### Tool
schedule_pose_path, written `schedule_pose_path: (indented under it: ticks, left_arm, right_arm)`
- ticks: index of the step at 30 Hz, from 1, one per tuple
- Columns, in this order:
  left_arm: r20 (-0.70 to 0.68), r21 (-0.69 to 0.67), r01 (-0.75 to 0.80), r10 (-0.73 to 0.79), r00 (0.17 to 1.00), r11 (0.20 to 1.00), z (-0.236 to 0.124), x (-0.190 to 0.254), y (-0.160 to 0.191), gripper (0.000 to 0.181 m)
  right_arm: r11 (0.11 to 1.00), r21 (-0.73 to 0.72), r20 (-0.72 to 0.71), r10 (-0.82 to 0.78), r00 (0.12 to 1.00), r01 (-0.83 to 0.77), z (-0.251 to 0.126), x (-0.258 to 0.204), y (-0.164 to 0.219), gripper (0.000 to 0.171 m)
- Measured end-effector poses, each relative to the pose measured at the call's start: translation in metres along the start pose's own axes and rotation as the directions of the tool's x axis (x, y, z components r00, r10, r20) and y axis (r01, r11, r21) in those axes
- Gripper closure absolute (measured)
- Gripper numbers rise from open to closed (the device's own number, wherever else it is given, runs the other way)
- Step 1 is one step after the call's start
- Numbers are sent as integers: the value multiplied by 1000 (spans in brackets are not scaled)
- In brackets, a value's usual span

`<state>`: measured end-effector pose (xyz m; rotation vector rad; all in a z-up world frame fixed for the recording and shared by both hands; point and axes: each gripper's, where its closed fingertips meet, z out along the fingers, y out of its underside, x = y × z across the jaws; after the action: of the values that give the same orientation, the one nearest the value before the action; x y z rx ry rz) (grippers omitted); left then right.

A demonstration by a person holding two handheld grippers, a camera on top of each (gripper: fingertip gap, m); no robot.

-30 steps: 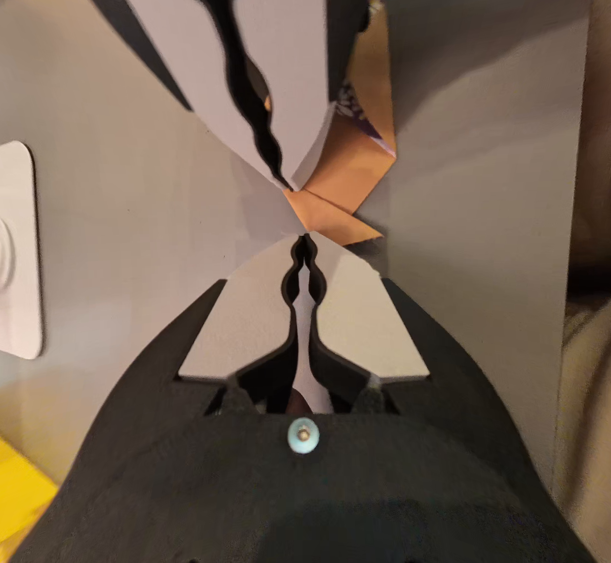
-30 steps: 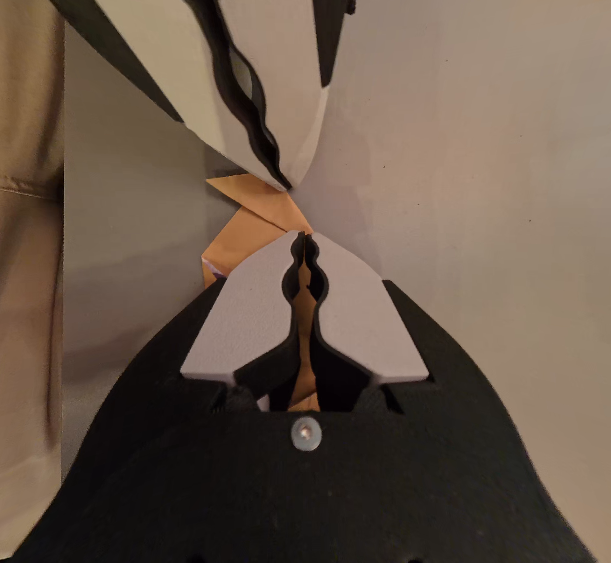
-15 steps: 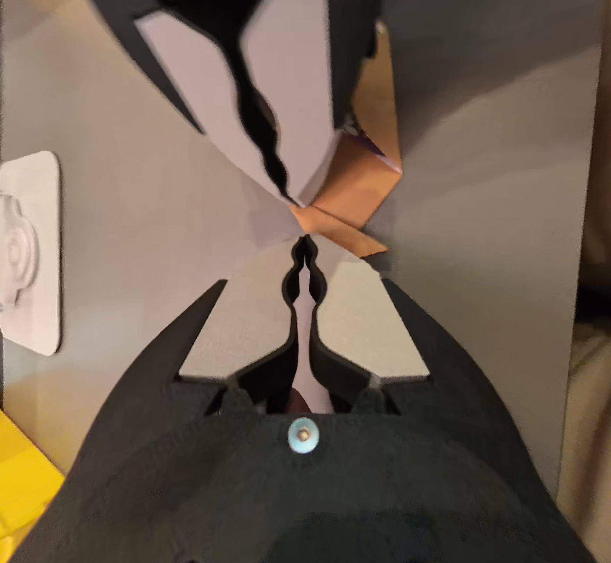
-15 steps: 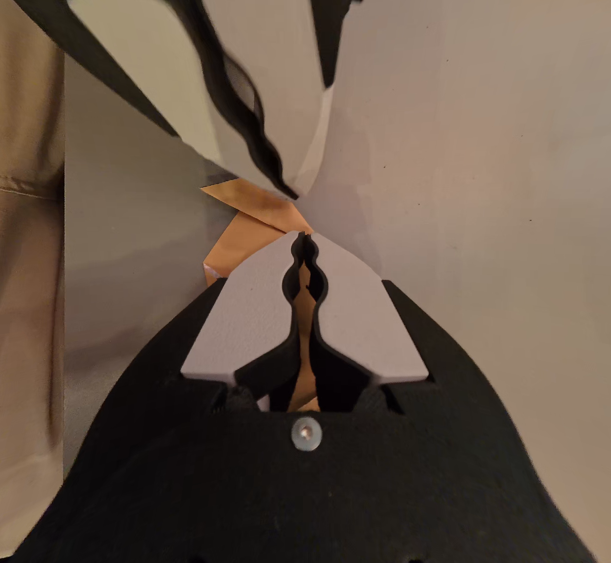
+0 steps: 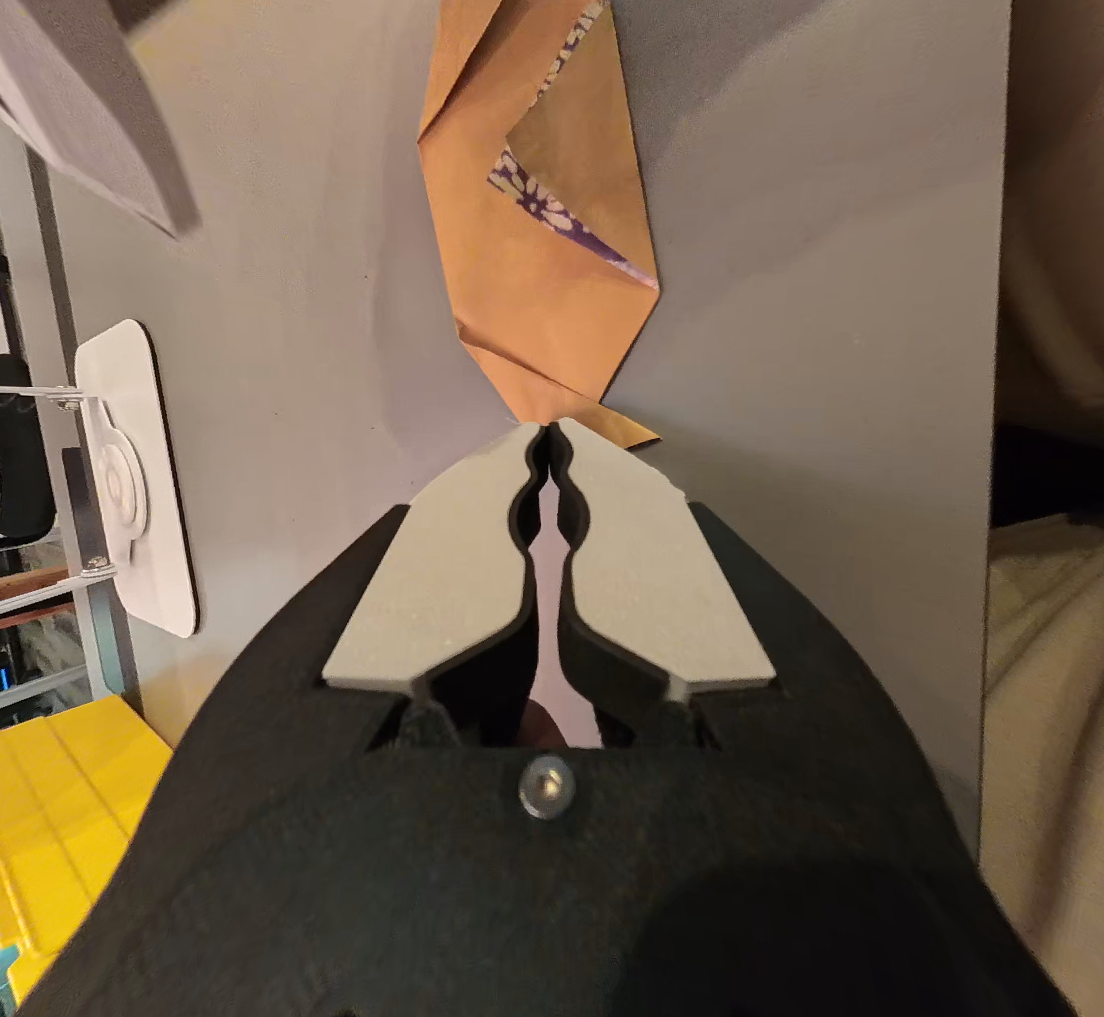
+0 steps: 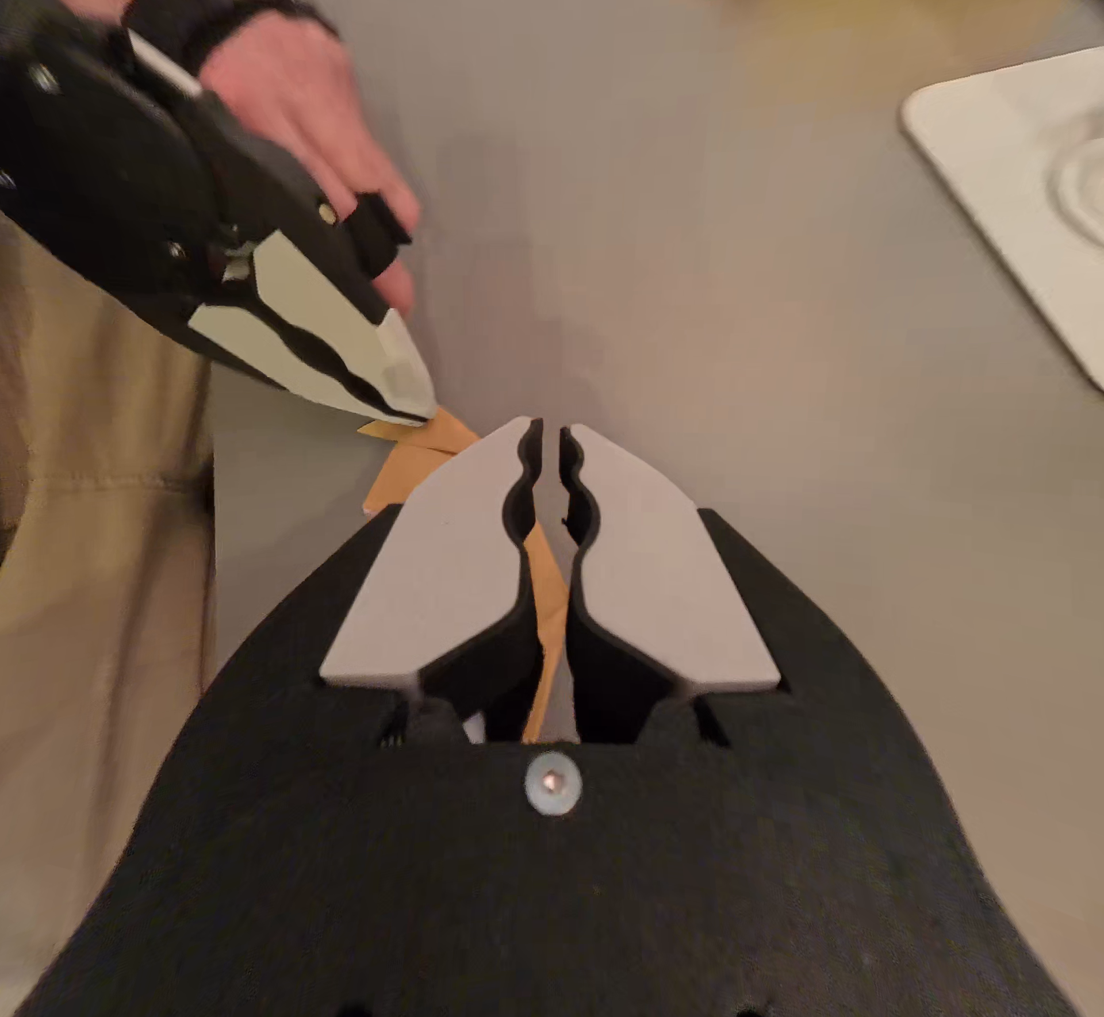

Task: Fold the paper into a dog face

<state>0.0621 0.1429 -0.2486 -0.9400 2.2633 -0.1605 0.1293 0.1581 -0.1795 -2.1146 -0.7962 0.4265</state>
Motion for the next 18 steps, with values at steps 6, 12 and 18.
schedule_pose_path:
  ticks: [6, 12, 18]
  left_arm:
    - [-2, 5, 6, -6, 1000, 1000, 0, 0, 0, 181]
    - [22, 14, 15, -16, 1000, 1000, 0, 0, 0, 181]
    - [28, 13, 14, -15, 1000, 1000, 0, 0, 0, 181]
  right_arm:
    - [993, -108, 18, 47, 999, -45, 6, -3, 24, 165]
    - [945, -292, 74, -135, 988, 151, 61, -39, 28, 167]
    - [918, -343, 68, -187, 980, 199, 65, -37, 41, 171]
